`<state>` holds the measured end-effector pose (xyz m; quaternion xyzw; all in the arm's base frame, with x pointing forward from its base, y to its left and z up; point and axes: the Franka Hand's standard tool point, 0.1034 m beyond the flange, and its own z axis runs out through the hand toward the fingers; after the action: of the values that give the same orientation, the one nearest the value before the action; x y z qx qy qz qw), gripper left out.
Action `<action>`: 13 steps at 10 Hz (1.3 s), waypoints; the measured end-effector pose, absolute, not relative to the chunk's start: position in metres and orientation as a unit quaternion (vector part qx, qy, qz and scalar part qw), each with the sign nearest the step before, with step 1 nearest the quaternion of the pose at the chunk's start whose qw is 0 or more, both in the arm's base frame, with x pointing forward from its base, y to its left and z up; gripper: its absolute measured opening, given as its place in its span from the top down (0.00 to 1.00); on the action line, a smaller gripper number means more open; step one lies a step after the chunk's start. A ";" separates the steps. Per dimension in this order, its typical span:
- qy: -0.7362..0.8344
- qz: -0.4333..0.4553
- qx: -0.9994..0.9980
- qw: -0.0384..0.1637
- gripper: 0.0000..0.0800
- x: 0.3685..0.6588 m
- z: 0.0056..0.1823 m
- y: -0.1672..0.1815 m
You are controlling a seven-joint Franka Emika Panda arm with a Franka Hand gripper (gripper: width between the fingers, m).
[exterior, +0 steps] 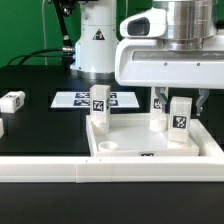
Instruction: Assemble square table
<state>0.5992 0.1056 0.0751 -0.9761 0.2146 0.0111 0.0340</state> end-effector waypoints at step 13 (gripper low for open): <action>0.645 0.029 -0.758 0.091 0.61 0.600 0.074 0.111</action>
Offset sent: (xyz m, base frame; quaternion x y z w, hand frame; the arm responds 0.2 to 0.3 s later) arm -0.0099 0.0053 -0.0042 0.0069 -0.0086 0.2290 0.9734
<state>0.6004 0.1112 0.0742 -0.7582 0.6450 0.0293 0.0912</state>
